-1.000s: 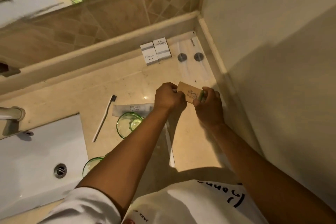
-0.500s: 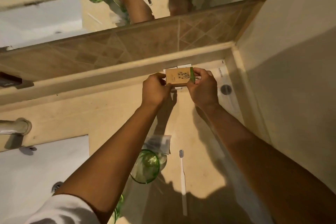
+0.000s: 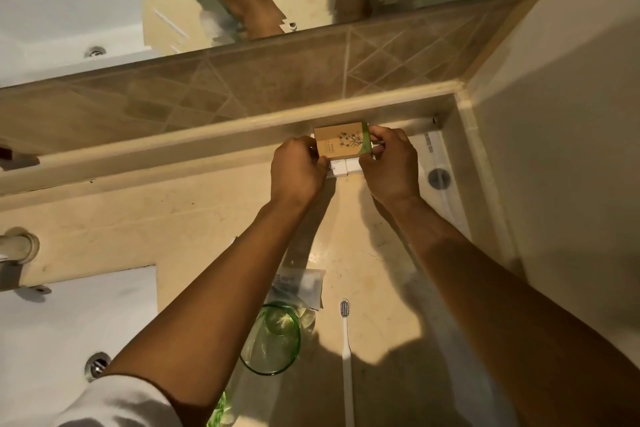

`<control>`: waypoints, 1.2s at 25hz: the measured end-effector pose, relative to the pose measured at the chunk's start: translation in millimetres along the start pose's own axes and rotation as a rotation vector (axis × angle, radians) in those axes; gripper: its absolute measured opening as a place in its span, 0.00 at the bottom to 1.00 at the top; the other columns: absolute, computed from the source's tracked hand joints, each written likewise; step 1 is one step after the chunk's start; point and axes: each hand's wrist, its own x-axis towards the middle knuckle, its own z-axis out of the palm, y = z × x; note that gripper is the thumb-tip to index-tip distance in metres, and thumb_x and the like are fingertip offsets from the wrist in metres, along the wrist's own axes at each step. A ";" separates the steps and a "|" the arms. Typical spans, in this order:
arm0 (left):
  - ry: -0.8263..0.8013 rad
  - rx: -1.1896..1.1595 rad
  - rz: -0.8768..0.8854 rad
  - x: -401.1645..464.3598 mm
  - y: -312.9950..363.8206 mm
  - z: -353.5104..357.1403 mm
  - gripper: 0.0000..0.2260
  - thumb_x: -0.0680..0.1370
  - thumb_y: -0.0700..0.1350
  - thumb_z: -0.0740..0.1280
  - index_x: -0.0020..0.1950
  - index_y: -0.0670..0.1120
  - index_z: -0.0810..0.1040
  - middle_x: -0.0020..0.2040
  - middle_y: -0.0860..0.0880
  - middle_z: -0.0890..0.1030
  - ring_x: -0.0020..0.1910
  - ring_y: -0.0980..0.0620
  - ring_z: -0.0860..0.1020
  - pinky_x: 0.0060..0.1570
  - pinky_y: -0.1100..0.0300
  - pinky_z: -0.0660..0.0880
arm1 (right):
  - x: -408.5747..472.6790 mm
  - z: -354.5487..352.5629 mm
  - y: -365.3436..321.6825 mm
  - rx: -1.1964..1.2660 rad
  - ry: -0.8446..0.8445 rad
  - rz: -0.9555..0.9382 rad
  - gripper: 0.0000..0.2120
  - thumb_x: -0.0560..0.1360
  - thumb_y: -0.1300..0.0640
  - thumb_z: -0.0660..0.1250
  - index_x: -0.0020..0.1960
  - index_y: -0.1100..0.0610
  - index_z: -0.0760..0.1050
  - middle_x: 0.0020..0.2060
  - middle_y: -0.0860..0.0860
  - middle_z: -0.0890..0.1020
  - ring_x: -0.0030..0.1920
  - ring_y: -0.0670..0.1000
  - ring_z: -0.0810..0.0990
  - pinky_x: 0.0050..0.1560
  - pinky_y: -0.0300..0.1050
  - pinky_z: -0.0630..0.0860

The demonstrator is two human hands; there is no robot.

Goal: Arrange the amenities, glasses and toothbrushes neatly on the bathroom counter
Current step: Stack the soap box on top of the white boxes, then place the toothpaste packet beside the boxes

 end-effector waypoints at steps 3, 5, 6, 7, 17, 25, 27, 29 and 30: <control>0.003 0.004 -0.008 0.1 0.4 0.5 0.10 0.76 0.42 0.70 0.55 0.43 0.86 0.52 0.43 0.87 0.49 0.43 0.83 0.46 0.54 0.78 | 2.4 -0.4 -0.6 -0.005 0.001 -0.007 0.20 0.73 0.65 0.70 0.65 0.55 0.77 0.59 0.52 0.79 0.56 0.51 0.81 0.53 0.35 0.76; 0.010 -0.001 -0.019 1.2 0.7 1.4 0.10 0.76 0.42 0.71 0.56 0.43 0.86 0.52 0.43 0.87 0.49 0.43 0.83 0.45 0.56 0.76 | 5.0 -1.4 -0.6 -0.020 0.005 -0.009 0.20 0.73 0.65 0.69 0.65 0.55 0.77 0.59 0.52 0.79 0.56 0.50 0.81 0.51 0.30 0.72; 0.015 -0.003 -0.025 1.8 0.9 1.8 0.10 0.75 0.43 0.72 0.56 0.43 0.86 0.52 0.43 0.87 0.50 0.43 0.83 0.46 0.56 0.77 | 6.0 -2.0 -0.7 -0.025 0.008 -0.008 0.20 0.73 0.65 0.69 0.65 0.55 0.78 0.59 0.52 0.79 0.56 0.50 0.80 0.49 0.27 0.70; 0.019 -0.003 -0.029 2.5 0.8 2.1 0.10 0.75 0.43 0.72 0.56 0.43 0.86 0.52 0.43 0.86 0.50 0.43 0.83 0.47 0.55 0.77 | 6.2 -2.1 -0.9 -0.024 0.011 -0.006 0.20 0.73 0.65 0.69 0.65 0.55 0.78 0.59 0.52 0.80 0.56 0.49 0.80 0.48 0.25 0.68; 0.044 -0.037 -0.081 -3.3 2.6 -0.8 0.20 0.76 0.46 0.72 0.67 0.41 0.79 0.62 0.40 0.81 0.59 0.42 0.80 0.58 0.53 0.77 | -4.7 -7.2 1.4 0.012 0.012 0.014 0.26 0.74 0.62 0.72 0.70 0.55 0.71 0.65 0.53 0.76 0.61 0.52 0.78 0.62 0.46 0.79; 0.028 -0.094 -0.137 -81.2 -11.8 -70.5 0.15 0.77 0.47 0.69 0.64 0.46 0.81 0.56 0.45 0.84 0.55 0.45 0.81 0.57 0.53 0.79 | -103.0 -25.3 4.6 0.015 -0.068 -0.028 0.18 0.74 0.63 0.66 0.62 0.55 0.78 0.59 0.53 0.79 0.52 0.47 0.79 0.51 0.28 0.69; 0.009 -0.111 -0.153 -116.5 -25.6 -84.1 0.14 0.77 0.47 0.68 0.62 0.47 0.82 0.55 0.47 0.85 0.53 0.47 0.82 0.56 0.54 0.79 | -139.6 -23.4 7.1 -0.024 -0.176 -0.098 0.16 0.72 0.64 0.65 0.58 0.56 0.81 0.56 0.53 0.82 0.52 0.48 0.79 0.51 0.28 0.67; 0.018 -0.134 -0.174 -154.9 -44.8 -91.8 0.13 0.77 0.47 0.69 0.60 0.48 0.83 0.52 0.49 0.85 0.50 0.51 0.81 0.51 0.59 0.75 | -172.3 -20.8 15.4 -0.035 -0.261 -0.154 0.15 0.71 0.67 0.65 0.55 0.59 0.82 0.53 0.54 0.84 0.53 0.50 0.80 0.53 0.30 0.68; 0.035 -0.153 -0.197 -174.5 -55.7 -94.4 0.12 0.77 0.47 0.69 0.59 0.49 0.83 0.51 0.51 0.84 0.49 0.52 0.80 0.50 0.60 0.73 | -187.5 -19.2 20.5 -0.072 -0.297 -0.196 0.15 0.70 0.68 0.65 0.55 0.61 0.82 0.52 0.54 0.84 0.54 0.51 0.80 0.53 0.31 0.69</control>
